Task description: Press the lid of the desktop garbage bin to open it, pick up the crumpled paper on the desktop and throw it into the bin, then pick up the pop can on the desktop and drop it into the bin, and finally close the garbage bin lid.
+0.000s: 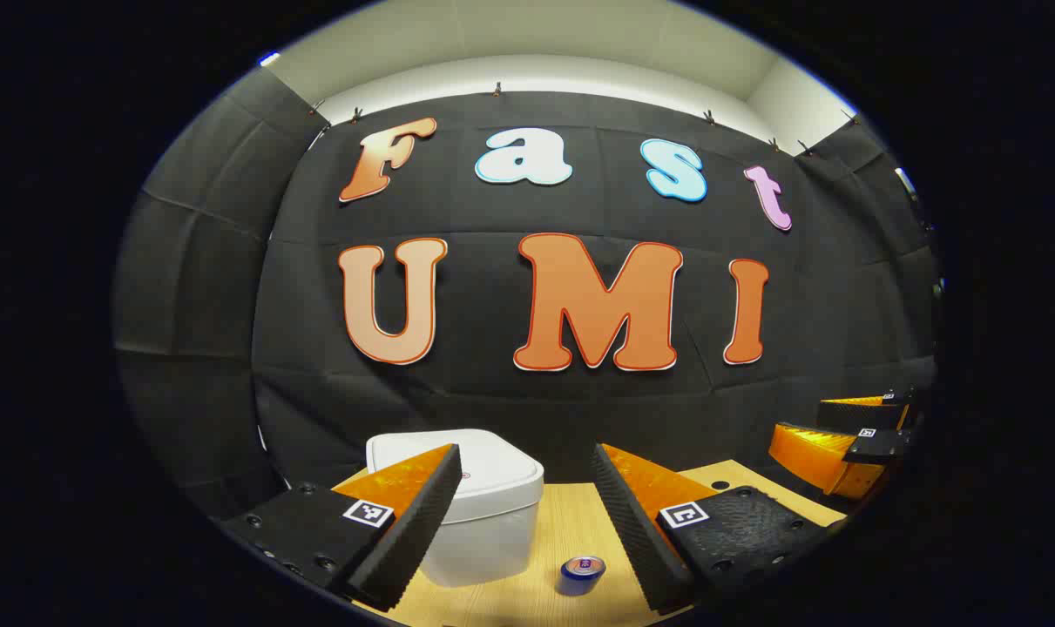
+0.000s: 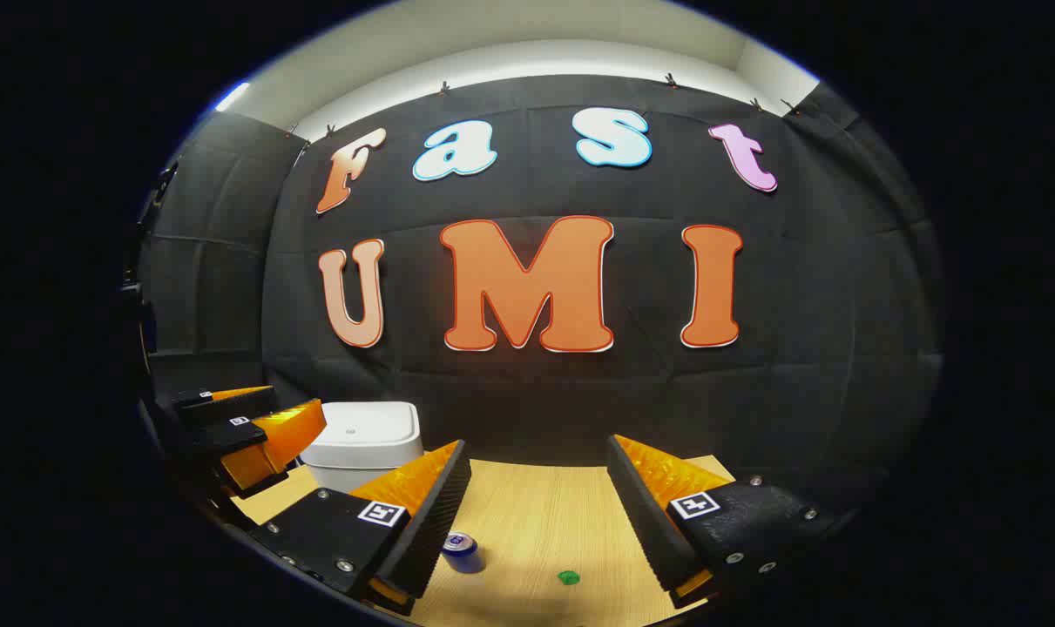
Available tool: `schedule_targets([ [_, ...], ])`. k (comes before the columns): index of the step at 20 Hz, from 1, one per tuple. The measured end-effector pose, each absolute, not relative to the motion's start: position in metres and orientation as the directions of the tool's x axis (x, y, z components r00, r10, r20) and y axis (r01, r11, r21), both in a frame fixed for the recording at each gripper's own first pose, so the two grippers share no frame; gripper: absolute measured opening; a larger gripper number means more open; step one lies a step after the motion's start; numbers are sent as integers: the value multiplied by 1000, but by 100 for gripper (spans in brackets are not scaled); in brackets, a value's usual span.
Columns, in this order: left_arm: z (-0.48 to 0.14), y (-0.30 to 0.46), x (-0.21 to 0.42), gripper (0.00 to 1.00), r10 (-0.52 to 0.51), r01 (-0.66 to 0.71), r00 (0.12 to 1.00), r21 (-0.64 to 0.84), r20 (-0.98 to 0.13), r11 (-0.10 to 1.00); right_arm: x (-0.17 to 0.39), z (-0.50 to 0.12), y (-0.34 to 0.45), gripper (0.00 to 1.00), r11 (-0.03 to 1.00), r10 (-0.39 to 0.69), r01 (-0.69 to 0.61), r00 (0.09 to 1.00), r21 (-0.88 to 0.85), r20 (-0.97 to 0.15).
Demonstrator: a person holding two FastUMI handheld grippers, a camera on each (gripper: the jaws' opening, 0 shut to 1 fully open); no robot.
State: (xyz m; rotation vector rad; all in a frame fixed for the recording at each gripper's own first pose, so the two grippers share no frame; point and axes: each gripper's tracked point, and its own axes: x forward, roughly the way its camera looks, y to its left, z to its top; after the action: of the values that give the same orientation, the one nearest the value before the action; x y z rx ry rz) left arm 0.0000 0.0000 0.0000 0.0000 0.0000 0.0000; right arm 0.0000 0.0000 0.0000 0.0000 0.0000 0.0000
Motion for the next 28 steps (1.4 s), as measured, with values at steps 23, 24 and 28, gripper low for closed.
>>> schedule_targets([
  [23, -1, 2, 2, 95, -11, 11, 1000, 16, -4, 1000, -1, 0, -5, 95, 999, -46, 46, 999, 8, -1],
  [24, -3, 1, 2, 95, -10, 11, 1000, 17, -5, 1000, 0, -1, -5, 94, 999, -48, 48, 999, 8, -1],
  [28, -1, -4, 3, 95, -21, 21, 1000, 13, 4, 1000, 1, -1, -8, 94, 999, -52, 52, 999, 16, -3],
])
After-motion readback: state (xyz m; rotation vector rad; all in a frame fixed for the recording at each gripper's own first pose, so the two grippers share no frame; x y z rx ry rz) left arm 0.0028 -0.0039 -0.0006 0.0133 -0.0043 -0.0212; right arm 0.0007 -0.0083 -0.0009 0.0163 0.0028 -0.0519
